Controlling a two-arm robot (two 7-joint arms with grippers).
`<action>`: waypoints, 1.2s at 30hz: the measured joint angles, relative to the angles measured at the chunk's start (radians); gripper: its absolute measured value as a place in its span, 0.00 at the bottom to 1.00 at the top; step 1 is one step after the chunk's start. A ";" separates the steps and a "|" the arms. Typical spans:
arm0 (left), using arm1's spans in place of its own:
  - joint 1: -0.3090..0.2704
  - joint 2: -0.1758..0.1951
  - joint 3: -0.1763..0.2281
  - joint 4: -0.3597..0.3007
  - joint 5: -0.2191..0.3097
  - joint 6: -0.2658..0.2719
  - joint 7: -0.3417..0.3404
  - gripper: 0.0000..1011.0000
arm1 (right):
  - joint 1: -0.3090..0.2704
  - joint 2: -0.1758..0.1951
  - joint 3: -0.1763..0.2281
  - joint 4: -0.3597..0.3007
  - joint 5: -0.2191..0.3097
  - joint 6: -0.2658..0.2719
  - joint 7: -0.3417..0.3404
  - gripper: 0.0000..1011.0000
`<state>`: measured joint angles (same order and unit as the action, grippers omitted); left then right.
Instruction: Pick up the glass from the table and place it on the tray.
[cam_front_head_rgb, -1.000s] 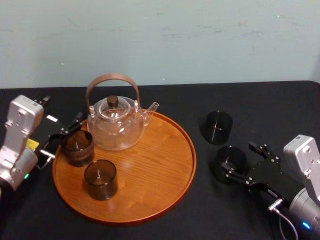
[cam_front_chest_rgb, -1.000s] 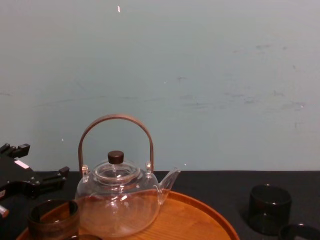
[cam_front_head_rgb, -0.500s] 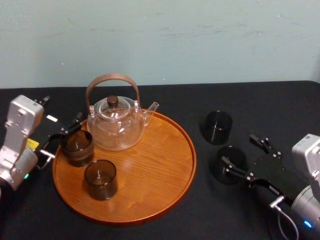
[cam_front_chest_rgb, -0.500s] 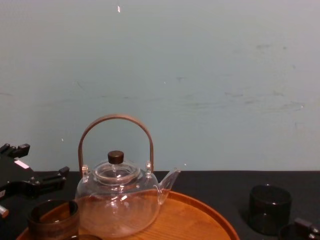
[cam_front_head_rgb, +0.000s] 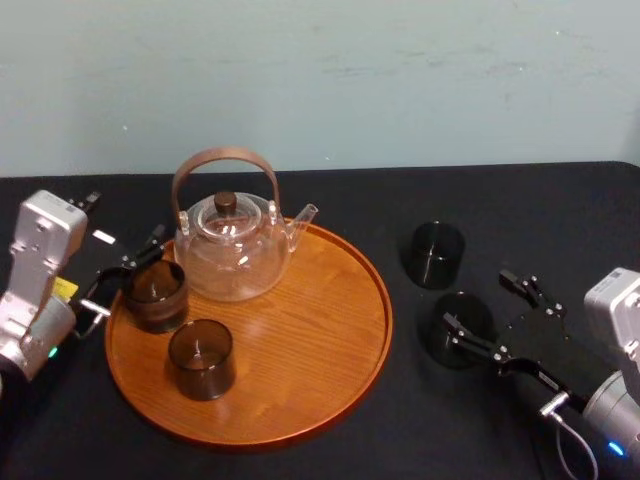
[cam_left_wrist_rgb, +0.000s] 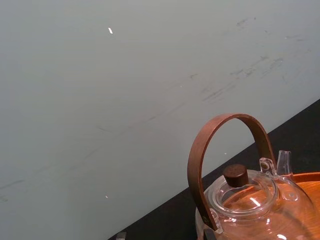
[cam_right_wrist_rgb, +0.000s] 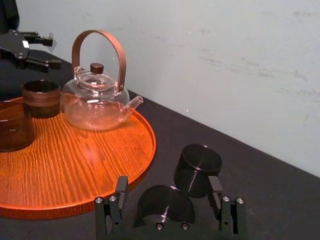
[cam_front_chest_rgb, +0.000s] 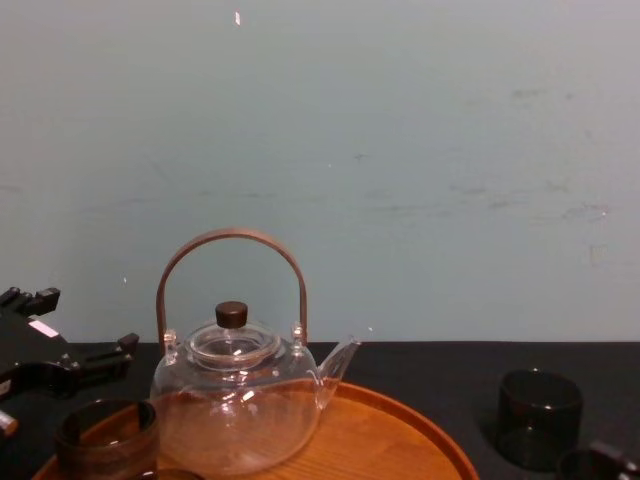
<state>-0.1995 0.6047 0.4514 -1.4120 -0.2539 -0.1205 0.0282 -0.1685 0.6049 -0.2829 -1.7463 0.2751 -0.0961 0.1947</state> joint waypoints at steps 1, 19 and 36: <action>0.000 0.000 0.000 0.000 0.000 0.000 0.000 0.99 | 0.000 -0.002 0.002 0.002 0.000 0.005 0.006 0.99; 0.000 0.000 0.000 0.000 0.000 0.000 0.000 0.99 | 0.012 -0.051 0.033 0.066 0.009 0.046 0.071 0.99; 0.000 0.000 0.000 0.000 0.000 0.000 0.000 0.99 | 0.056 -0.103 0.049 0.159 -0.004 0.056 0.131 0.99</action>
<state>-0.1995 0.6047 0.4514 -1.4120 -0.2539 -0.1205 0.0283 -0.1123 0.5023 -0.2335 -1.5874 0.2712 -0.0403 0.3253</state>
